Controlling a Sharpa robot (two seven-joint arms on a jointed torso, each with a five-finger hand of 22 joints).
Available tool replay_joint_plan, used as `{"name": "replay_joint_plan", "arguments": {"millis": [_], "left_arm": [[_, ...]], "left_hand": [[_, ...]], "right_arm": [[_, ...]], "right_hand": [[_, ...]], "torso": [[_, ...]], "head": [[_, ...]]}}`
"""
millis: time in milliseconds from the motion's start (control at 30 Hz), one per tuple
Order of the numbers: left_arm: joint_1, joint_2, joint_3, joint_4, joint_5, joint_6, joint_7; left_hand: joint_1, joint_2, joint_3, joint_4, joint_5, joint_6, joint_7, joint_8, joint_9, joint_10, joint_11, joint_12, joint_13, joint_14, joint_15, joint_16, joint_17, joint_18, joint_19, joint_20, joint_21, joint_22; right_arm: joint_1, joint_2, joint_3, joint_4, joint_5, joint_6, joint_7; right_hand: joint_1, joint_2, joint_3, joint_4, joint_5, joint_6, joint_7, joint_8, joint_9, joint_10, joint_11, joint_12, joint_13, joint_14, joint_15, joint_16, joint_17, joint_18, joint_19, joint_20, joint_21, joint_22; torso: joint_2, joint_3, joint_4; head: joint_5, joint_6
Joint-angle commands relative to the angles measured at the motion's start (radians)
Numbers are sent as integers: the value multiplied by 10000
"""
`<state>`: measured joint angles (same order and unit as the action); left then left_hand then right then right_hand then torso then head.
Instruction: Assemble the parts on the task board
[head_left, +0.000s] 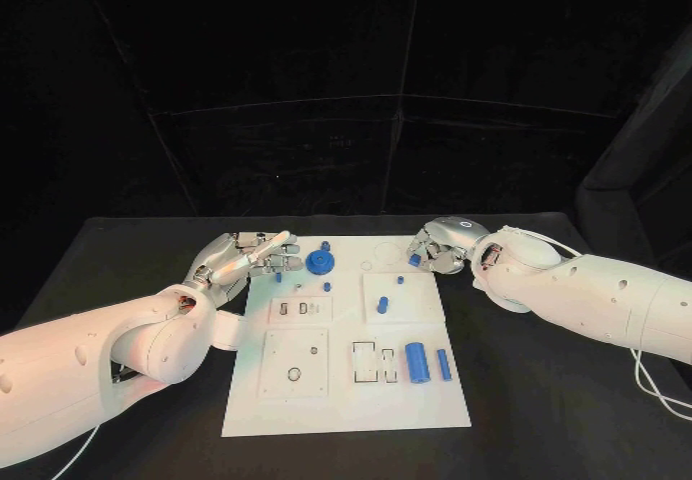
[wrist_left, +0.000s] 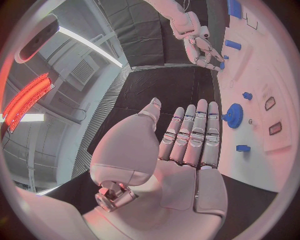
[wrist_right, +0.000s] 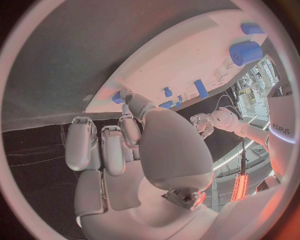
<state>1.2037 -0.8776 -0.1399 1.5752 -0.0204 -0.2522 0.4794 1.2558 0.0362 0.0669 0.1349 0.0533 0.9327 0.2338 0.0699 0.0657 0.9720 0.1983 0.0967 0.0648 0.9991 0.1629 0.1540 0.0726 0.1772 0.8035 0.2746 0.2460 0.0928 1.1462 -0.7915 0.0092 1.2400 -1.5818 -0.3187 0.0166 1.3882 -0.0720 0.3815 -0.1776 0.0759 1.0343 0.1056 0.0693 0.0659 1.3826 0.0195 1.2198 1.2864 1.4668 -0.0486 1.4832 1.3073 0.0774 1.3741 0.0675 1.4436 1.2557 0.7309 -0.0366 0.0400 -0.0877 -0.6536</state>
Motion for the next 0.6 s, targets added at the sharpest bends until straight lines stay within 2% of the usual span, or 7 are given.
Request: {"name": "replay_joint_plan", "arguments": {"millis": [33,600], "left_arm": [[12,10,7,20,-5,89,26],[12,7,7,9,-5,94,7]], "left_hand": [[26,104,-3,-79,49,53,200,-35,-4,59,26,-38,-12,52,-17,-60,-9,64,63,-17,-28,-13],[41,115,4,-95,49,52,200,-37,-5,59,26,-42,-12,53,-17,-63,-10,64,65,-17,-31,-17]], "right_arm": [[19,18,3,-5,-132,156,-58],[19,129,2,-93,-201,316,-157]], "right_hand": [[-94,-8,34,2,-40,67,36,-40,6,4,41,41,10,667,19,-49,843,-95,24,-25,-37,-3],[-272,64,143,117,-47,298,93,8,28,7,100,73,36,671,70,-49,854,-97,29,15,-41,2]], "torso": [[2,-2,-7],[6,5,-18]], "head": [[11,-6],[15,-35]]}}
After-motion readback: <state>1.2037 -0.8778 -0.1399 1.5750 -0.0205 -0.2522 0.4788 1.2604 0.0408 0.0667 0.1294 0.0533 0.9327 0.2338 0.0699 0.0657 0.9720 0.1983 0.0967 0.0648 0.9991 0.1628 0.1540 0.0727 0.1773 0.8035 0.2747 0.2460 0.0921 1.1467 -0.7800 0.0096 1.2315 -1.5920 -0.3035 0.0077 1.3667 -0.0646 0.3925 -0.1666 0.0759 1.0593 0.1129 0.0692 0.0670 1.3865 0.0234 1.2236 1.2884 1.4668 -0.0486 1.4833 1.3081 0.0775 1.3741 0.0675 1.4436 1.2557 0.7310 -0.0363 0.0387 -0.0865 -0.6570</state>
